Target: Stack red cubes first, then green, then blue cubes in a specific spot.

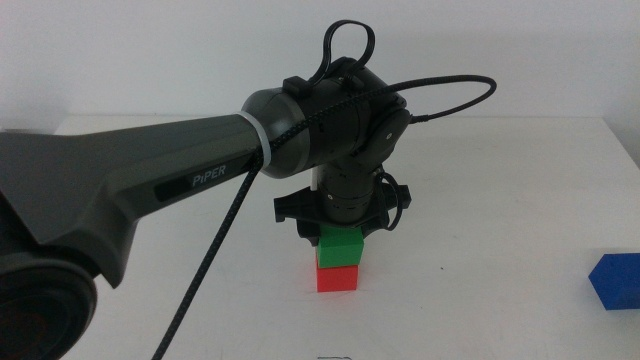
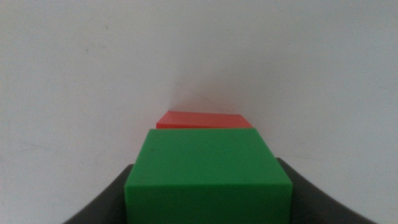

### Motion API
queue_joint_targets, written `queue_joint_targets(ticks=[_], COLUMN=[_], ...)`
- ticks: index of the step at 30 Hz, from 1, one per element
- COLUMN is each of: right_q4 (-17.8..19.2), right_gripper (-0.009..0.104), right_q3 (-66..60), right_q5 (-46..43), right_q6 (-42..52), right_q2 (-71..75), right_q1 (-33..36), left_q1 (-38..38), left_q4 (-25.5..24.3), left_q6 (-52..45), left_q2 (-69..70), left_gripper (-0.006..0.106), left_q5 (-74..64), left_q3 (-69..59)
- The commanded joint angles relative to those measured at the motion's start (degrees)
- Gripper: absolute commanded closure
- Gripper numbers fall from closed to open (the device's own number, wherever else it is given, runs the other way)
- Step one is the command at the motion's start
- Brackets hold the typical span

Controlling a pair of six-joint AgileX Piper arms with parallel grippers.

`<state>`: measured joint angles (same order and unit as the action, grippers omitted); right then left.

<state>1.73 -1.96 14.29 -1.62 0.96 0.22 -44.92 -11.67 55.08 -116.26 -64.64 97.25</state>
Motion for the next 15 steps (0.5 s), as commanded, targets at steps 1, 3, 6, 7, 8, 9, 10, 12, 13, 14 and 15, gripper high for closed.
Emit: queue_joint_targets(ticks=[1, 3, 6, 7, 8, 9, 10, 12, 13, 14, 15], right_q4=[0.43, 0.43, 0.43, 0.43, 0.43, 0.43, 0.43, 0.43, 0.43, 0.43, 0.43], right_gripper=[0.008, 0.008, 0.008, 0.008, 0.008, 0.008, 0.008, 0.008, 0.008, 0.008, 0.008], right_q3=[1.33, 1.33, 1.33, 1.33, 1.33, 1.33, 1.33, 1.33, 1.33, 1.33, 1.33], right_q5=[-4.52, -4.52, -4.52, -4.52, -4.52, -4.52, -4.52, -4.52, -4.52, -4.52, -4.52], right_q6=[0.52, 0.47, 0.53, 0.46, 0.52, 0.52, 0.52, 0.52, 0.52, 0.52, 0.52], right_q2=[0.88, 0.88, 0.88, 0.88, 0.88, 0.88, 0.88, 0.88, 0.88, 0.88, 0.88], right_q1=[0.05, 0.05, 0.05, 0.05, 0.05, 0.05, 0.05, 0.05, 0.05, 0.05, 0.05], left_q1=[-0.29, -0.29, -0.29, -0.29, -0.29, -0.29, -0.29, -0.29, -0.29, -0.29, -0.29], left_q4=[-1.15, -1.66, -1.79, -1.79, -1.79, -1.79, -1.79, -1.79, -1.68, -1.55, -1.41], left_q6=[0.70, 0.18, 0.18, 0.18, 0.18, 0.18, 0.18, 0.18, -0.34, -0.81, -1.52], left_q2=[3.34, 3.34, 3.34, 3.34, 3.34, 3.34, 3.34, 3.34, 3.60, 4.05, 4.86], left_gripper=[0.080, 0.049, 0.040, 0.031, 0.029, 0.028, 0.027, 0.026, 0.024, 0.023, 0.021], left_q5=[0.55, 0.55, 0.55, 0.55, 0.55, 0.55, 0.55, 0.55, 0.42, -0.03, -0.66], left_q3=[1.95, 1.95, 1.95, 1.95, 1.95, 1.95, 1.95, 1.95, 1.95, 1.95, 1.95])
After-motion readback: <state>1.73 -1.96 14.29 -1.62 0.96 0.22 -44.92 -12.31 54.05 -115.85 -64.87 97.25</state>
